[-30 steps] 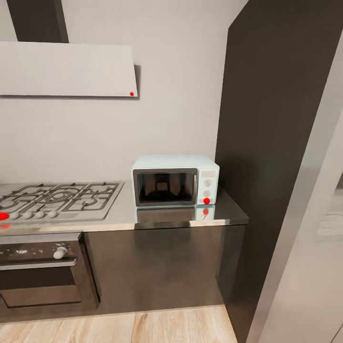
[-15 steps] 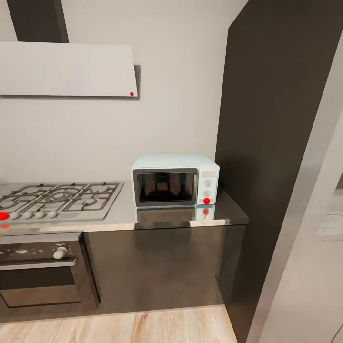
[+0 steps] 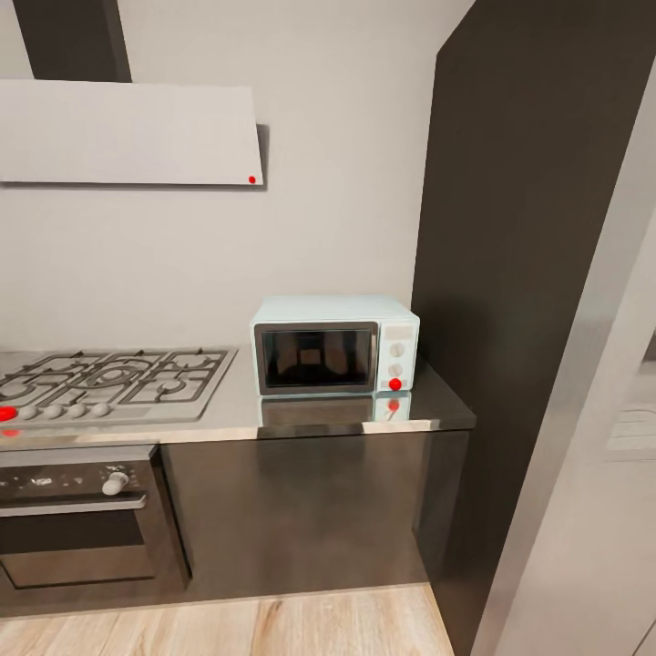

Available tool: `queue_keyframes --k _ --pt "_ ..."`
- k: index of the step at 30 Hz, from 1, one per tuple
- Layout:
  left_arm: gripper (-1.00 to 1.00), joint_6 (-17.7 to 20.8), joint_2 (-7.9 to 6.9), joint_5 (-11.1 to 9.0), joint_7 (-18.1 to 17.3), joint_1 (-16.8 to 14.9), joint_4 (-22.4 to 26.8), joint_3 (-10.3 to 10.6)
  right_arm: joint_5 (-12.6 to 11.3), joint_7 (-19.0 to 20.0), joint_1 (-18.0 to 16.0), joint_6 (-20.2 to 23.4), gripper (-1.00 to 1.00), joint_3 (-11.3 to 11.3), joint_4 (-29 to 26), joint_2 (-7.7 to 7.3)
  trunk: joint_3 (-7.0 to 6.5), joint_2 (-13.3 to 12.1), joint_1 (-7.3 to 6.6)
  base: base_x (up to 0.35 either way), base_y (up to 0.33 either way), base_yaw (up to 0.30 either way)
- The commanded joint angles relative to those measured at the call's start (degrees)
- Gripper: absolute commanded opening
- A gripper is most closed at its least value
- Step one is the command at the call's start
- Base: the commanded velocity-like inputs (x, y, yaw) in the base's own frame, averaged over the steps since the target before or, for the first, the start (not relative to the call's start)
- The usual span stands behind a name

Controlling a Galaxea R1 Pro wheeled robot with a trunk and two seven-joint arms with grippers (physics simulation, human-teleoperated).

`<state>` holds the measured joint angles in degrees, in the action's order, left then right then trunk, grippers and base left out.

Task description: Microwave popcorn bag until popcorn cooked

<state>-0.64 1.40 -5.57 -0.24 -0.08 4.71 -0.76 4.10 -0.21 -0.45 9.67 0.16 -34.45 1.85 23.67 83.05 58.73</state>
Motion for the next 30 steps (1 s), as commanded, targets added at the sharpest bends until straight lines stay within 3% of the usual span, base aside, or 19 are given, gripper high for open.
queue_keyframes --k 1,3,5,6,7,11,14,17,18,19,21,24,30 --pt "1.00 -0.06 0.01 -0.61 -0.03 -0.01 0.03 -0.04 1.45 0.01 -0.29 3.63 1.00 0.09 -5.94 1.15 0.07 0.03 0.00 0.000 0.000 0.000" --pt "1.00 -0.06 0.01 -0.61 -0.03 -0.01 0.03 -0.04 2.13 0.08 -1.14 9.06 1.00 0.21 -14.11 2.28 0.07 0.03 0.00 0.000 0.000 0.000" --pt "1.00 -0.06 0.01 -0.61 -0.03 -0.01 0.03 -0.04 2.23 -0.01 -4.36 16.45 1.00 0.21 -21.80 2.79 0.07 0.03 0.00 0.000 0.000 0.000" --pt "1.00 -0.06 0.01 -0.63 -0.03 -0.01 0.03 -0.04 2.19 0.01 -6.76 18.49 1.00 0.22 -23.26 2.89 0.07 0.03 0.00 0.000 0.000 0.000" --pt "1.00 -0.06 0.01 -0.66 -0.03 -0.01 0.03 -0.04 2.10 0.03 -13.45 21.91 1.00 0.20 -24.59 3.05 0.07 0.03 0.00 0.000 0.000 0.000" --pt "1.00 -0.06 0.01 -0.59 -0.03 -0.01 0.03 -0.04 2.15 -0.03 -23.22 27.91 1.00 0.19 -26.41 4.96 0.07 0.03 0.00 0.000 0.000 0.000" --pt "1.00 -0.06 0.01 -0.59 -0.04 -0.01 0.03 -0.04 2.28 -0.84 -26.79 30.05 1.00 0.19 -29.44 5.72 0.07 0.03 0.00 0.000 0.000 0.000" --pt "1.00 -0.06 0.01 -0.59 -0.03 -0.01 0.03 0.00 2.37 -2.60 -31.31 32.85 1.00 0.19 -31.11 8.04 0.07 0.03 0.00 0.000 0.000 0.000" --pt "1.00 -0.06 0.01 -0.60 -0.03 -0.01 0.03 -0.02 2.39 -3.32 -32.90 33.63 1.00 0.19 -31.51 8.15 0.07 0.03 0.00 0.000 0.000 0.000" --pt "1.00 -0.06 0.01 -0.60 -0.03 -0.01 0.03 -0.01 2.31 -5.00 -37.67 35.40 1.00 0.19 -32.84 8.15 0.07 0.03 0.00 0.000 0.000 0.000" --pt "1.00 -0.06 0.01 -0.58 -0.03 -0.01 0.03 0.07 2.23 -6.69 -41.96 35.94 1.00 0.19 -34.62 8.15 0.07 0.03 0.00 0.000 0.000 0.000" --pt "1.00 -0.06 0.01 -0.59 -0.03 -0.01 0.06 0.05 2.16 -8.21 -44.20 36.03 1.00 0.27 -37.41 8.15 0.07 0.03 0.00 0.000 0.000 0.000" --pt "1.00 -0.06 -0.05 -0.65 -0.03 -0.01 0.08 0.14 1.65 -8.47 -44.38 32.50 1.00 0.40 -37.65 8.15 0.07 0.03 0.00 0.000 0.000 0.000"
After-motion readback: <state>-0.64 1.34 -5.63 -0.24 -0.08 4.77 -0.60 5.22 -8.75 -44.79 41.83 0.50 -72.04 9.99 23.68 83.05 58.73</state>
